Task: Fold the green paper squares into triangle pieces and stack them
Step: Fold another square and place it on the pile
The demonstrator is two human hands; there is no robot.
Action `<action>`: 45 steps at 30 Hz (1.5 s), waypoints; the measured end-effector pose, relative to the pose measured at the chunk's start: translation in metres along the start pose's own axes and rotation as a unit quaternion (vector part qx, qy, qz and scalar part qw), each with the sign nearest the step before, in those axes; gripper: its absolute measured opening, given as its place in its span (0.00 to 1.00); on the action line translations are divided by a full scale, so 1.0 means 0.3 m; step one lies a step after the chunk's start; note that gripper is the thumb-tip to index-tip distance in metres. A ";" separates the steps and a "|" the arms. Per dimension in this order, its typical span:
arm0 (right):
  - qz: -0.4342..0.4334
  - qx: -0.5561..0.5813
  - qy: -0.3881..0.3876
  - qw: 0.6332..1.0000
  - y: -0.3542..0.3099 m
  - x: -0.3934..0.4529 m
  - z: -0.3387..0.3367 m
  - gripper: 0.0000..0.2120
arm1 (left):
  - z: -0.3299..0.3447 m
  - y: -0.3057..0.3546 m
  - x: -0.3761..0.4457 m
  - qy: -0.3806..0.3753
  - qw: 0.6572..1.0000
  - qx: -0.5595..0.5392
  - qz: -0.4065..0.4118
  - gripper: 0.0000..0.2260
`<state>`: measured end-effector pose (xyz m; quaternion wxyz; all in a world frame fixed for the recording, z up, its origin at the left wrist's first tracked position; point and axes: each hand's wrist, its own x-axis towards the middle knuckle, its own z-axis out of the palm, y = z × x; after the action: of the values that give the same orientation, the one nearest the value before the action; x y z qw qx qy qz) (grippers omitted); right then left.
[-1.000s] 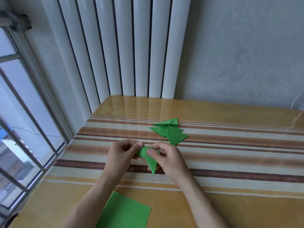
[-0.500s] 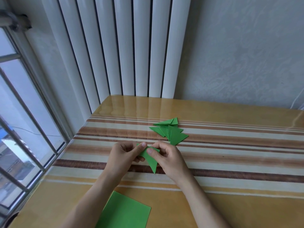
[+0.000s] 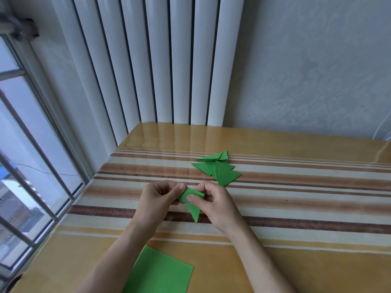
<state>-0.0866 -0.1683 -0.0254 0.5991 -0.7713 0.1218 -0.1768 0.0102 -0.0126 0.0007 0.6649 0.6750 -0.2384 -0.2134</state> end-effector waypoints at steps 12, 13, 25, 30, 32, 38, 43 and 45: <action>0.005 -0.013 0.003 1.000 -0.023 -0.011 -0.004 0.09 | 0.004 0.009 -0.007 -0.024 1.000 0.007 -0.012 0.09; 0.004 -0.017 0.011 1.000 -0.019 -0.009 -0.003 0.08 | 0.005 0.008 -0.008 -0.027 0.999 0.000 -0.022 0.09; 0.040 0.096 0.056 0.993 -0.017 -0.001 -0.019 0.10 | -0.001 -0.001 0.000 -0.017 0.996 -0.034 -0.080 0.13; 0.031 0.093 0.057 0.994 -0.016 0.003 -0.019 0.06 | 0.006 -0.004 -0.004 -0.012 0.995 -0.025 -0.100 0.10; 0.033 0.087 0.048 0.994 -0.013 0.004 -0.016 0.05 | 0.004 -0.001 -0.003 -0.002 0.994 -0.023 -0.103 0.10; 0.047 0.081 0.005 0.996 -0.012 -0.001 -0.009 0.05 | 0.000 -0.003 0.006 0.017 0.992 -0.075 -0.103 0.11; 0.065 0.099 -0.001 0.993 -0.021 -0.004 -0.006 0.05 | 0.006 0.003 0.001 -0.021 0.994 -0.080 -0.077 0.09; 0.059 0.089 0.005 0.994 -0.018 -0.004 -0.006 0.05 | 0.016 0.007 -0.005 -0.040 0.995 -0.071 -0.064 0.07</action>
<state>-0.0886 -0.1682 -0.0200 0.6745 -0.7052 0.1540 -0.1550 0.0060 -0.0154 0.0025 0.6859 0.6309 -0.2059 -0.2987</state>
